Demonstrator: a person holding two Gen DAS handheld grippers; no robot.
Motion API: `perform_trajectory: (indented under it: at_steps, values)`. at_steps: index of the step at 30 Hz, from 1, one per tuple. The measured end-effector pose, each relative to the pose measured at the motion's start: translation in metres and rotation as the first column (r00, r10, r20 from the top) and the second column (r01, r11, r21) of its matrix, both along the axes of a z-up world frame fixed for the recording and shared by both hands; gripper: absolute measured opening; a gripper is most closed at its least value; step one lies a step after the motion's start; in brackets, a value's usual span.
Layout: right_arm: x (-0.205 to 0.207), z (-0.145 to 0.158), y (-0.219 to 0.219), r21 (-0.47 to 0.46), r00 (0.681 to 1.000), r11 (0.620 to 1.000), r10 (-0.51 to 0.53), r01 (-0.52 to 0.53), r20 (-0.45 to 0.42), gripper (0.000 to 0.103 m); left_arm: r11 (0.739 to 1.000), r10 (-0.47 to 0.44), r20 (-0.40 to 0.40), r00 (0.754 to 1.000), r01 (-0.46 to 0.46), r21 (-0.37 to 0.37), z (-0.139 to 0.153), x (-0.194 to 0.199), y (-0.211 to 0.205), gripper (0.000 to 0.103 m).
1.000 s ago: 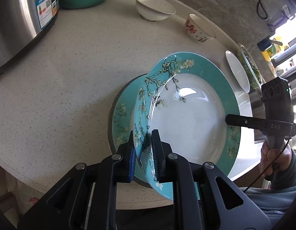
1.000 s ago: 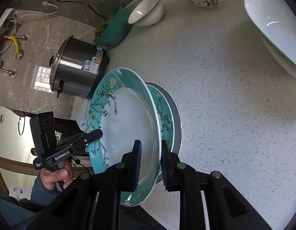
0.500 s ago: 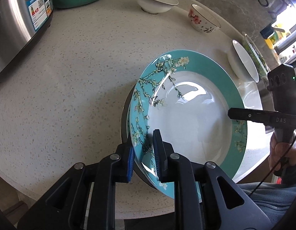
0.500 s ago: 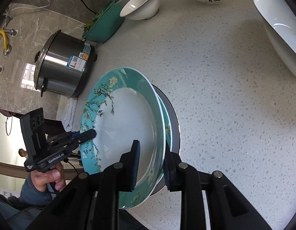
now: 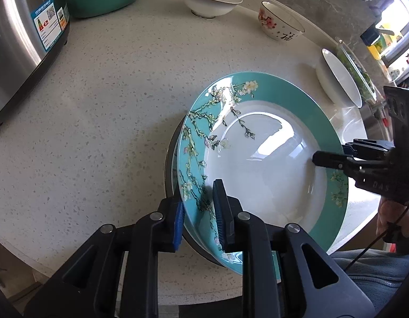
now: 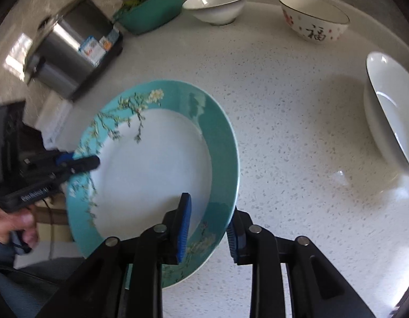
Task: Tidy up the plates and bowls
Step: 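Lift the teal floral plate with both grippers and lower it onto the plate stack, then open both grippers and release the teal plate on the stack, then move both grippers to the rim of the large white bowl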
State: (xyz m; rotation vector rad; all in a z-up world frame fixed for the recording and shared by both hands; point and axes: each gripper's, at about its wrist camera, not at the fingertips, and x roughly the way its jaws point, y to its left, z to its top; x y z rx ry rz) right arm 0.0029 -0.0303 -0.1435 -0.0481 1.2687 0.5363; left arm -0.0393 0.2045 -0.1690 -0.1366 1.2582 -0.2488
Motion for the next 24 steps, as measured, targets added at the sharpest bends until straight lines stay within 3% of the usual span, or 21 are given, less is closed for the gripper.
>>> perform_trajectory:
  at_steps: [7,13,14,17,21,22,24]
  values:
    - [-0.002,-0.005,0.002,-0.028,1.000,1.000,0.007,-0.007,0.016,0.038,1.000,-0.004,0.006,1.000,0.004,0.016,-0.001,0.003,-0.004,0.019]
    - [-0.007,-0.003,-0.005,0.030,0.998,0.998,-0.052,0.052,0.017,0.040,1.000,0.010,-0.008,1.000,-0.010,-0.029,-0.002,0.012,0.004,0.019]
    - [-0.009,0.000,-0.009,0.050,0.998,0.997,-0.065,0.064,0.022,0.044,0.999,0.014,-0.006,1.000,-0.014,-0.034,0.000,0.013,0.006,0.024]
    - [-0.011,0.012,-0.017,0.078,0.993,0.992,-0.102,0.096,0.066,0.063,1.000,0.023,0.027,0.999,-0.022,-0.018,0.011,0.021,0.012,0.073]
    - [-0.016,0.019,-0.025,0.071,0.987,0.988,-0.143,0.137,0.079,0.064,0.999,0.015,0.078,0.997,-0.012,-0.029,0.034,0.038,0.013,0.076]
    - [-0.017,0.020,-0.027,0.067,0.985,0.987,-0.153,0.148,0.080,0.068,0.999,0.009,0.098,0.995,-0.005,-0.033,0.043,0.044,0.010,0.080]
    - [-0.021,0.025,-0.036,0.060,0.980,0.983,-0.178,0.173,0.091,0.078,0.999,-0.002,0.128,0.992,0.008,-0.049,0.056,0.053,0.001,0.101]
